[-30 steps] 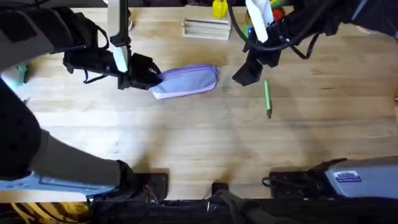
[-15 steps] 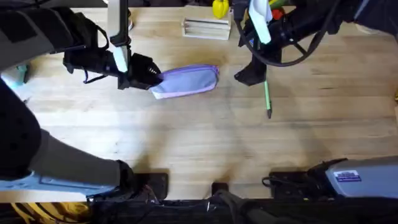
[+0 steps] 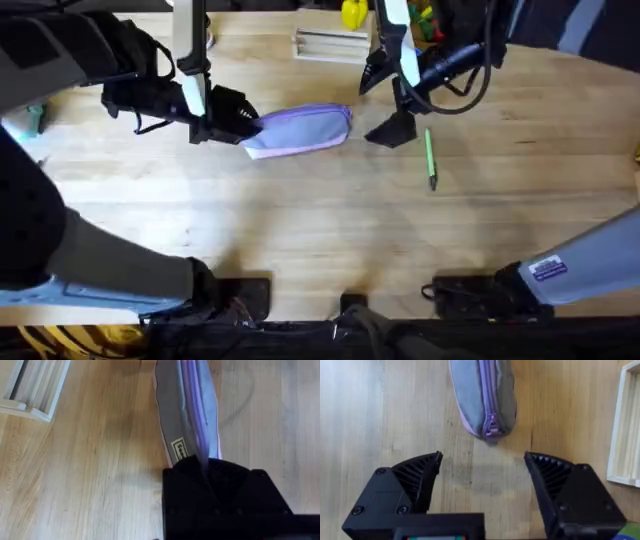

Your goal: Unzip the bag, pick up the pens from the table one at a time and place them inside, then zip the bag closed.

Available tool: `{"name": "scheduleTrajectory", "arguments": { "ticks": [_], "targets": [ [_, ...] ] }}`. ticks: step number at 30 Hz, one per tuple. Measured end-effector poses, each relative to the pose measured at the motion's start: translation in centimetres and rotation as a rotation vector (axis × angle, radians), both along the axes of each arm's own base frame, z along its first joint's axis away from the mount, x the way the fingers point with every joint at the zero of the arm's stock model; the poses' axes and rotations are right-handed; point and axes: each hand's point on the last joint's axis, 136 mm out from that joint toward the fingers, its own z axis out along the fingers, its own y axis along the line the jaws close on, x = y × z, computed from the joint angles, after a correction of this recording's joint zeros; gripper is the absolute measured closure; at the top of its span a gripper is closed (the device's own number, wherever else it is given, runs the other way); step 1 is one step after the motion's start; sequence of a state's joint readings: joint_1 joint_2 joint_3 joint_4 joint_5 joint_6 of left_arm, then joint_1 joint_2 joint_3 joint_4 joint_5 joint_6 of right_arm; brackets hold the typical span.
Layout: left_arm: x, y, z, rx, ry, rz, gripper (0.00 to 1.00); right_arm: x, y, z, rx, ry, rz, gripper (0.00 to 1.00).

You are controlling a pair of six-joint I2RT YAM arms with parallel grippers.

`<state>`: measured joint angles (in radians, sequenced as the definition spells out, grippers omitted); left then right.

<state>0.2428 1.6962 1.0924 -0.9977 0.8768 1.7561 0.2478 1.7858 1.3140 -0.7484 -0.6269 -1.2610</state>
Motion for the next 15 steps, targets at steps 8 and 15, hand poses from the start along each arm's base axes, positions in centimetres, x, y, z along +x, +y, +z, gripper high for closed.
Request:
{"name": "scheduleTrajectory", "arguments": {
  "ticks": [8, 15],
  "targets": [
    [0.0, 0.0, 0.0, 0.000, 0.000, 0.000, 0.959, 0.2, 0.7, 0.2, 0.017, -0.044, 0.039, 0.005],
    [0.0, 0.0, 0.0, 0.000, 0.000, 0.000, 0.959, -0.5, 2.1, 0.3, 0.025, -0.054, 0.088, 0.010]
  ]
}}
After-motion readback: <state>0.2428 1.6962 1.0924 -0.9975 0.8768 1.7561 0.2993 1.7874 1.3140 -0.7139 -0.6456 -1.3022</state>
